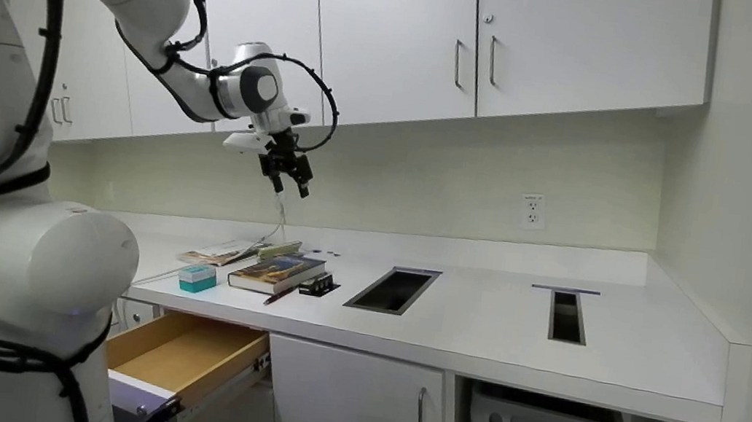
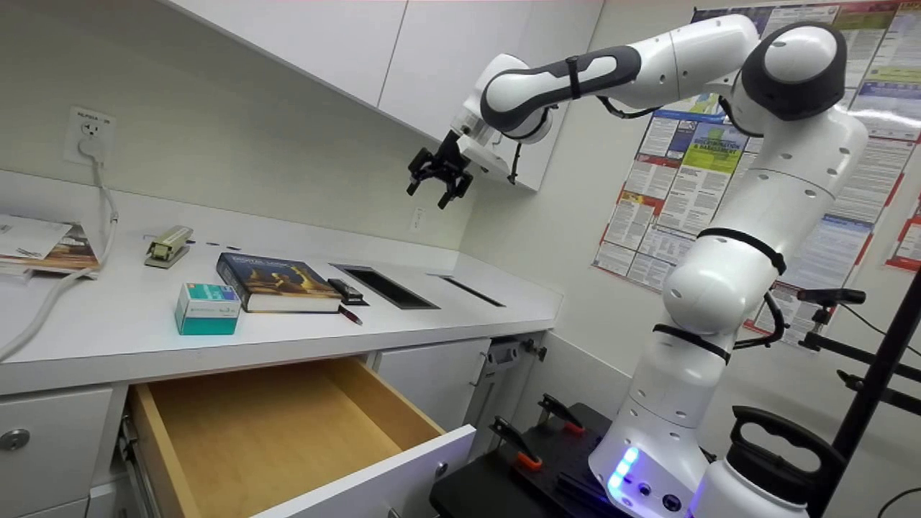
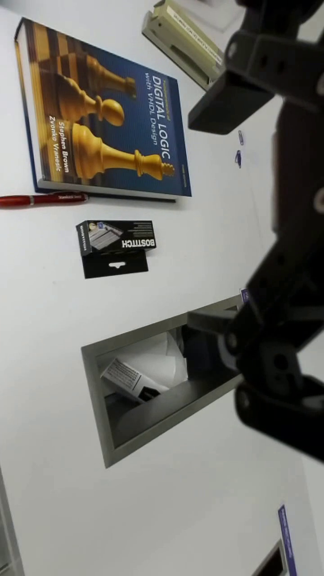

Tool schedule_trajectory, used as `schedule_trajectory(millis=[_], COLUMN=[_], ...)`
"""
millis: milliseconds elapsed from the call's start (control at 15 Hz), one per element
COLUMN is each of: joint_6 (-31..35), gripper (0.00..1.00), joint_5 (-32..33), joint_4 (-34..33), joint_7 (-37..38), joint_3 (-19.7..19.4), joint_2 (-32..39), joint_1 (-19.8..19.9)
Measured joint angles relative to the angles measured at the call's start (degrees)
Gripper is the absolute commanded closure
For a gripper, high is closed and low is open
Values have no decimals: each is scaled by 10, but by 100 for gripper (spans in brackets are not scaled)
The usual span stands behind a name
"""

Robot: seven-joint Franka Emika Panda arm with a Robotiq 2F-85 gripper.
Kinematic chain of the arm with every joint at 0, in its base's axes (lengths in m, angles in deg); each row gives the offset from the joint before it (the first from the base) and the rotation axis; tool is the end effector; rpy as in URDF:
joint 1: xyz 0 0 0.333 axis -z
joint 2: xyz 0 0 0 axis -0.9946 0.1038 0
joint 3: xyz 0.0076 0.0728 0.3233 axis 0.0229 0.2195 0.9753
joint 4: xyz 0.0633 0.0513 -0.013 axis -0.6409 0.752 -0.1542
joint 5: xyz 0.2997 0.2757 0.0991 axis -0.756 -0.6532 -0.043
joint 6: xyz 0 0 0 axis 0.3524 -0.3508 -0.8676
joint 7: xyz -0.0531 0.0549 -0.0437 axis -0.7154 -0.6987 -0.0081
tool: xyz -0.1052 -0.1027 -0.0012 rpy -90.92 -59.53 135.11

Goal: Put the black box in the open drawer

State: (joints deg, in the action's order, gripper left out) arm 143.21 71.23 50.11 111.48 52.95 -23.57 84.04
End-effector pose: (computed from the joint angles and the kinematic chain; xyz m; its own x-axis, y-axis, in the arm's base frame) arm 0.5509 0.0845 0.4514 0.9090 -0.2092 0.3604 -0.1928 -0.9779 -0.0814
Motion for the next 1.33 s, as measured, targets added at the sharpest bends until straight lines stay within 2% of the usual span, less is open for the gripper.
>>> schedule_trajectory(millis=[600,800,1000,1333], joint_6=[10,40,75,124], gripper=[0,0,0,0], joint_5=[25,59,65,88], joint_4=[-18,-26,-43,-88], joint_7=[8,16,12,2], joint_3=[3,3,-2,-33], joint_2=[39,88,155,261], joint_1=[1,-4,-14,-49])
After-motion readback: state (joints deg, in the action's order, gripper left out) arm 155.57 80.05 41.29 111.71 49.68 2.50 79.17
